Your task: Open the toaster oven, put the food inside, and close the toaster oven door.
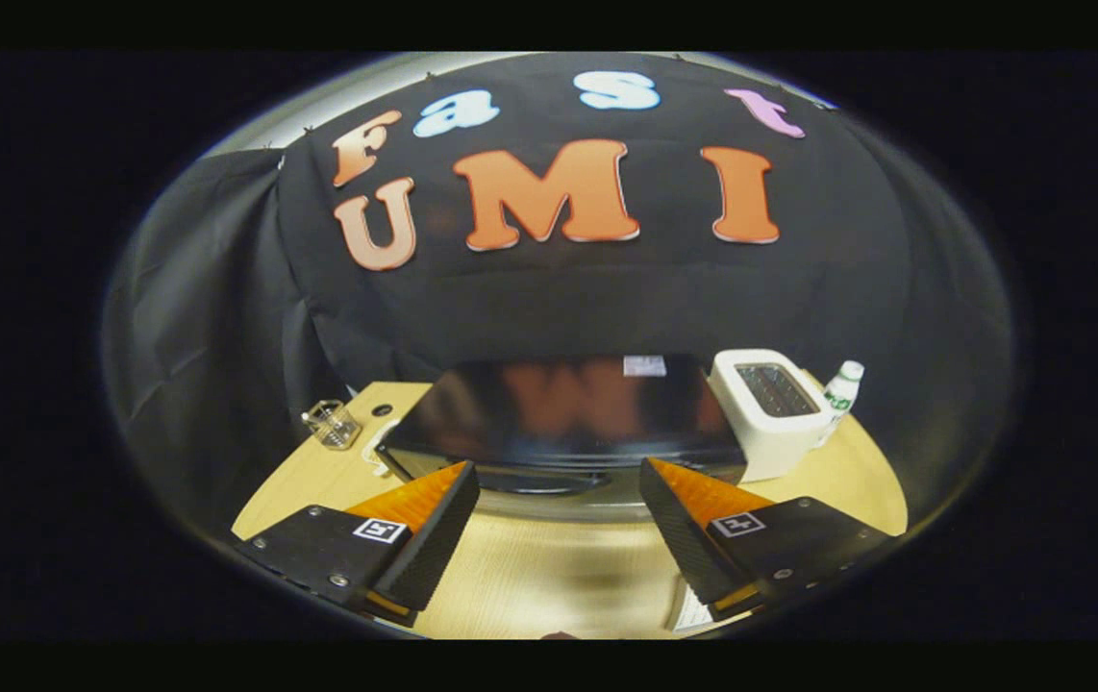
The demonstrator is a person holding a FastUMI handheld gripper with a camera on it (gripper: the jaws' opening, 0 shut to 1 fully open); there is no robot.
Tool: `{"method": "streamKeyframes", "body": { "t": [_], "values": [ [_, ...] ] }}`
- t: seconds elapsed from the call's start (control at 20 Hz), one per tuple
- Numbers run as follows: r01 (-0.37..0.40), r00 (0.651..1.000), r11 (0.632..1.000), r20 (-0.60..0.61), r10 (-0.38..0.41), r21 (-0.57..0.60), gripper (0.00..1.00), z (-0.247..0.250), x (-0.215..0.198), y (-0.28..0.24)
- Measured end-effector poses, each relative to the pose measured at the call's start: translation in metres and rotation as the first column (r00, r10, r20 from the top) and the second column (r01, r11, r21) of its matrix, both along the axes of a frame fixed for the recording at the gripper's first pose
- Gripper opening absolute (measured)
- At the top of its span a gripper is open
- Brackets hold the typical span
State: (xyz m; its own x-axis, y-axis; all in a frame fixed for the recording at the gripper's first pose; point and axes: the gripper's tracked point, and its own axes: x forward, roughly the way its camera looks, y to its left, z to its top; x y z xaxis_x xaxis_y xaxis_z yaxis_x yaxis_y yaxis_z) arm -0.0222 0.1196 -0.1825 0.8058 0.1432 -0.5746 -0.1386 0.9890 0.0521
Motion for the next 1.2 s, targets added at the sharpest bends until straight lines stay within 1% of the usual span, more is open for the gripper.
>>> {"method": "streamKeyframes", "body": {
  "t": [0.1,0.3,0.5,0.65,0.75,0.85,1.1,1.2],
  "values": [
    [-0.010,0.996,1.000,0.093,0.010,0.004,0.99,0.036,0.005,-0.006],
    [-0.012,0.968,1.000,0.249,0.013,-0.004,0.99,0.108,0.011,-0.023],
    [-0.011,0.927,1.000,0.375,0.009,0.003,0.99,0.168,0.012,-0.041],
    [0.010,0.884,1.000,0.467,-0.006,-0.005,0.99,0.209,0.013,-0.059],
    [0.012,0.859,1.000,0.511,-0.004,-0.012,0.98,0.230,0.015,-0.063],
    [0.012,0.848,1.000,0.530,-0.006,-0.008,0.98,0.246,0.009,-0.070],
    [0.014,0.770,0.999,0.638,0.016,-0.043,0.98,0.279,0.003,-0.078],
    [0.016,0.747,0.998,0.664,0.034,-0.068,0.98,0.287,0.001,-0.081]
  ]
}}
